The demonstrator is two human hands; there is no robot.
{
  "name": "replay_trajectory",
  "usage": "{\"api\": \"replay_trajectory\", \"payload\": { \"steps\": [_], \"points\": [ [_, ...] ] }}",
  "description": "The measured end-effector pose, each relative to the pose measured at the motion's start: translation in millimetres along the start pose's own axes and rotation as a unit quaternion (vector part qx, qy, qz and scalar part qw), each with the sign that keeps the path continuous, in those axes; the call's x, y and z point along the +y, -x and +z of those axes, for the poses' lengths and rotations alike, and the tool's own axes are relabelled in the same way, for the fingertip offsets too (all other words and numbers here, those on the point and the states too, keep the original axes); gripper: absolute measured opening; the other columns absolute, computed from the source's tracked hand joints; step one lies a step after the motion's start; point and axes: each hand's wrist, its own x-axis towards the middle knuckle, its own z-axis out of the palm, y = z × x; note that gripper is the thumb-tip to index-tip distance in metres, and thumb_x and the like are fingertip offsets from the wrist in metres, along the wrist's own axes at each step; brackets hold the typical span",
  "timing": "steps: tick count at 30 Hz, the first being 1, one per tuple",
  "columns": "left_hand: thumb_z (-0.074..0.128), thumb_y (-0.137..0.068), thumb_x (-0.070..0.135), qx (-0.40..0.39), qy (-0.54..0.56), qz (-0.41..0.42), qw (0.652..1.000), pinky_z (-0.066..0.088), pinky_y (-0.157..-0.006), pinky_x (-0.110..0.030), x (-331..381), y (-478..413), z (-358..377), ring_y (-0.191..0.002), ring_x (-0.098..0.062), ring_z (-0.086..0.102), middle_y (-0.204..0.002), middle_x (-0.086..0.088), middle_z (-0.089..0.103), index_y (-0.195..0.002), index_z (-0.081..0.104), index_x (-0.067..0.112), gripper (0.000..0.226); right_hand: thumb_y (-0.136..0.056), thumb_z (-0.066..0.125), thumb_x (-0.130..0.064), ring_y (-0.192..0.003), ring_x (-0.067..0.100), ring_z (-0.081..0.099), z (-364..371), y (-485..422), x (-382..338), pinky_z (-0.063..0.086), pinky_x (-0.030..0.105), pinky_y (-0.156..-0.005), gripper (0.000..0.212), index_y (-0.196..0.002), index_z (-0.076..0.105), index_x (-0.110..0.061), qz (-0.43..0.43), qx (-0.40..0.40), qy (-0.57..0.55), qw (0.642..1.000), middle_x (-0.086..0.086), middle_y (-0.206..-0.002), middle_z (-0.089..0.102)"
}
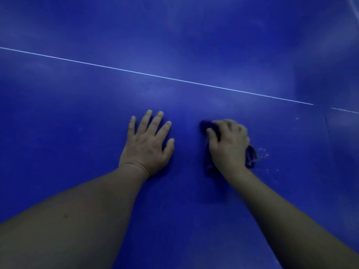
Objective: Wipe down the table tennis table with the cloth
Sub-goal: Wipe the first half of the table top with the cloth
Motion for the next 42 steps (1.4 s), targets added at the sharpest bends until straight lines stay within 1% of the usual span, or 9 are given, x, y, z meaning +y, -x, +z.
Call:
{"api": "replay_trajectory", "payload": {
  "steps": [4,8,13,20,26,28,34,38,42],
  "points": [
    [0.027,-0.098,0.043,0.013,0.004,0.042,0.999,0.017,-0.119,-0.062,-1.0,0.1,0.9,-0.148,-0.033,0.031,-0.157,-0.007,0.042,-0.141,0.057,0.019,0.057,-0.100,0.047,-0.047,-0.135,0.039,0.035,3.4,-103.1,28.6,0.028,0.051,-0.109,0.045,-0.133,0.055,-0.017,0.229,0.026,0.026,0.973,0.012,-0.146,0.046],
    [0.034,-0.099,0.043,0.014,0.003,0.039,0.999,0.018,-0.118,-0.062,-1.7,-1.0,3.4,-0.147,-0.034,0.032,-0.156,-0.007,0.043,-0.139,0.059,0.021,0.052,-0.100,0.046,-0.045,-0.133,0.037,0.037,11.2,-122.3,15.1,0.030,0.049,-0.108,0.043,-0.133,0.056,-0.018,0.153,-0.014,0.018,0.988,0.010,-0.143,0.048],
    [0.038,-0.098,0.043,0.022,0.003,0.053,0.998,0.021,-0.116,-0.063,-0.4,0.3,0.0,-0.144,-0.036,0.038,-0.151,-0.009,0.049,-0.134,0.064,0.020,0.050,-0.099,0.056,-0.038,-0.123,0.035,0.043,-9.3,-3.7,24.2,0.036,0.050,-0.097,0.031,-0.124,0.062,-0.021,-0.020,-0.037,0.000,0.999,0.003,-0.130,0.057],
    [0.043,-0.098,0.037,0.080,-0.023,0.136,0.987,0.035,-0.108,-0.064,1.5,5.2,0.2,-0.131,-0.042,0.052,-0.140,-0.015,0.059,-0.125,0.071,0.014,0.045,-0.104,0.041,-0.043,-0.140,0.033,0.033,-16.2,-113.5,69.4,0.027,0.050,-0.112,0.045,-0.136,0.054,-0.015,0.222,0.001,0.029,0.975,0.013,-0.148,0.046],
    [0.036,-0.096,0.042,0.024,-0.074,0.145,0.986,0.032,-0.111,-0.062,15.6,15.8,-3.0,-0.132,-0.040,0.052,-0.141,-0.018,0.057,-0.133,0.064,0.007,0.058,-0.101,0.054,-0.035,-0.124,0.033,0.048,-24.8,-54.1,72.2,0.036,0.043,-0.102,0.032,-0.127,0.065,-0.020,-0.137,-0.089,-0.005,0.987,0.007,-0.132,0.061],
    [0.034,-0.093,0.043,0.018,-0.050,0.078,0.996,0.028,-0.113,-0.063,40.3,31.7,-1.4,-0.135,-0.039,0.049,-0.145,-0.018,0.053,-0.137,0.060,0.007,0.063,-0.101,0.056,-0.032,-0.125,0.032,0.048,-34.2,-33.5,98.1,0.035,0.044,-0.103,0.030,-0.126,0.066,-0.020,-0.165,-0.091,-0.027,0.982,0.004,-0.131,0.062],
    [0.009,-0.094,0.061,-0.022,-0.012,-0.129,0.991,-0.006,-0.123,-0.055,140.1,75.0,47.5,-0.155,-0.022,-0.007,-0.169,-0.005,0.005,-0.160,0.013,0.023,0.076,-0.104,0.041,-0.042,-0.138,0.033,0.036,-34.8,-115.2,135.4,0.026,0.049,-0.113,0.040,-0.135,0.057,-0.023,0.198,-0.007,-0.021,0.980,0.007,-0.147,0.048],
    [0.013,-0.097,0.061,-0.019,-0.048,-0.136,0.989,-0.002,-0.122,-0.057,140.6,73.3,54.5,-0.155,-0.023,-0.004,-0.168,-0.006,0.008,-0.159,0.021,0.022,0.074,-0.103,0.040,-0.042,-0.138,0.032,0.035,-14.0,-146.1,114.8,0.026,0.048,-0.111,0.040,-0.134,0.057,-0.024,0.082,-0.021,0.009,0.996,0.006,-0.146,0.048],
    [0.017,-0.096,0.058,-0.020,-0.030,-0.137,0.990,0.000,-0.123,-0.057,143.7,71.3,52.1,-0.155,-0.023,-0.002,-0.168,-0.006,0.011,-0.158,0.025,0.022,0.072,-0.099,0.052,-0.036,-0.122,0.035,0.048,-27.8,-91.8,115.5,0.037,0.046,-0.100,0.030,-0.122,0.067,-0.026,-0.179,-0.082,-0.023,0.980,0.004,-0.128,0.062]
  ]
}}
